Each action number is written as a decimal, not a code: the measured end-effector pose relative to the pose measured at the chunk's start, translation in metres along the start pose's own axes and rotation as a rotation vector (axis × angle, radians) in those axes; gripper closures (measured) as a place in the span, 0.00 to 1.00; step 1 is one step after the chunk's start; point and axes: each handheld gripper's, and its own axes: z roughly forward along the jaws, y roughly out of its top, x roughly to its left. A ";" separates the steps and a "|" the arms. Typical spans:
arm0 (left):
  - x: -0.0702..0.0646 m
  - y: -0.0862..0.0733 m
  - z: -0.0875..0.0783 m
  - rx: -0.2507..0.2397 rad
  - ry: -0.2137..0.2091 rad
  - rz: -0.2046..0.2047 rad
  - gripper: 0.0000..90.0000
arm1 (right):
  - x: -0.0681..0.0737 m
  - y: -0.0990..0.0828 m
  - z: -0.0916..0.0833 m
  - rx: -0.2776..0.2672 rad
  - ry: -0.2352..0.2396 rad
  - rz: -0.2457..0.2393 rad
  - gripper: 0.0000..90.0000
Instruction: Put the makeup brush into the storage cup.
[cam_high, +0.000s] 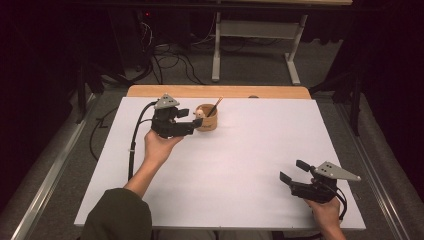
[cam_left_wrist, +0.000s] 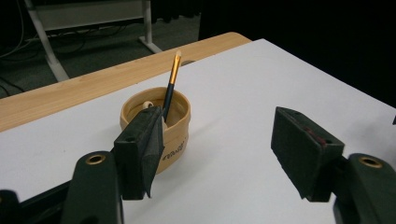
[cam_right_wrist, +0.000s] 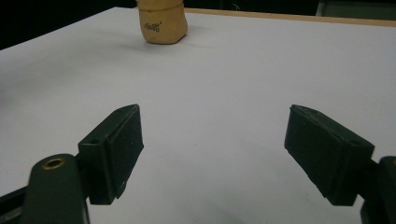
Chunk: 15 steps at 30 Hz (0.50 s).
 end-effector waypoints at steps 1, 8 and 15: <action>0.000 0.000 0.000 -0.004 0.000 -0.002 0.39 | 0.000 0.000 0.000 0.001 0.000 0.000 0.23; 0.001 -0.004 -0.002 -0.005 -0.003 -0.014 0.39 | 0.000 0.000 0.001 0.006 0.004 -0.005 0.24; -0.002 -0.006 -0.005 -0.006 -0.004 -0.003 0.39 | 0.001 0.000 0.001 0.012 0.004 -0.006 0.23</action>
